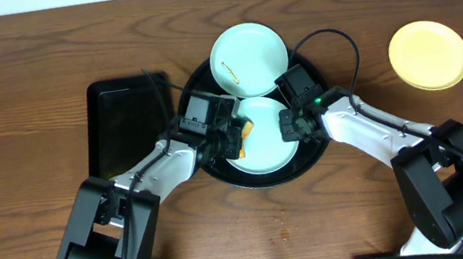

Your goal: Clean dirty plates on tray and stack at the side

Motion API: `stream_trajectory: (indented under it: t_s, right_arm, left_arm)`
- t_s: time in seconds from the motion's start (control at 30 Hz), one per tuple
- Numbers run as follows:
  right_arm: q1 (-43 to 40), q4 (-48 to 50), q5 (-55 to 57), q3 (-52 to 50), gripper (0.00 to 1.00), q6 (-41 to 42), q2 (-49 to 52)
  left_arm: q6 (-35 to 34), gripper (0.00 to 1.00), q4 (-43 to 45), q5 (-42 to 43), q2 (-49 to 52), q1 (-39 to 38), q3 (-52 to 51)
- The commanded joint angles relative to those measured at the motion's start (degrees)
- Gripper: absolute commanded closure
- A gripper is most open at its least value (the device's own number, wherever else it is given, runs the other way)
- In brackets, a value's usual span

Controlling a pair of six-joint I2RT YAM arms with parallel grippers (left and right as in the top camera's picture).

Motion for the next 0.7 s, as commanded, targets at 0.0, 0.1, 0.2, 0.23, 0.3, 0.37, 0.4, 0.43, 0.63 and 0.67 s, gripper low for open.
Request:
stream_trajectory:
  t_s: [0.0, 0.1, 0.2, 0.23, 0.3, 0.37, 0.4, 0.43, 0.63, 0.67]
  right_arm:
    - [0.33, -0.31, -2.21, -1.77, 0.99, 0.66, 1.92]
    - [0.33, -0.31, -2.21, -1.77, 0.99, 0.66, 1.92]
    - [0.33, -0.22, -2.23, -1.77, 0.99, 0.68, 1.92]
    - [0.33, -0.22, -2.29, -1.77, 0.99, 0.70, 1.92]
    - [0.33, -0.17, -2.38, -1.77, 0.99, 0.76, 1.92]
    - [0.33, -0.17, -2.38, -1.77, 0.99, 0.83, 1.92]
    - [0.33, -0.20, -2.38, -1.77, 0.99, 0.85, 1.92]
    - [0.33, -0.20, -2.38, -1.77, 0.99, 0.85, 1.92]
    - [0.33, -0.02, -2.64, -1.75, 0.99, 0.85, 1.92]
    - [0.33, -0.02, -2.64, -1.77, 0.99, 0.85, 1.92]
  left_arm:
    - [-0.72, 0.92, -2.23, 2.58, 1.86, -0.94, -2.73]
    - [-0.76, 0.92, -3.13, 4.52, 1.86, -0.94, -2.78]
    - [-1.07, 0.92, -3.72, 7.23, 1.86, -0.94, -2.97]
    - [-1.49, 0.92, -3.78, 7.28, 1.86, -0.94, -3.06]
    - [-2.49, 0.92, -3.98, 7.28, 1.86, -0.94, -3.30]
    - [-3.78, 0.92, -3.93, 7.28, 1.86, -1.05, -3.85]
    - [-3.98, 0.92, -3.91, 7.30, 1.86, -1.22, -4.13]
    - [-3.98, 0.92, -3.76, 7.34, 1.86, -1.53, -4.44]
    - [-6.32, 0.92, -1.88, 8.37, 1.86, -4.15, -5.01]
    - [-7.26, 0.92, -1.22, 8.44, 1.86, -4.68, -5.01]
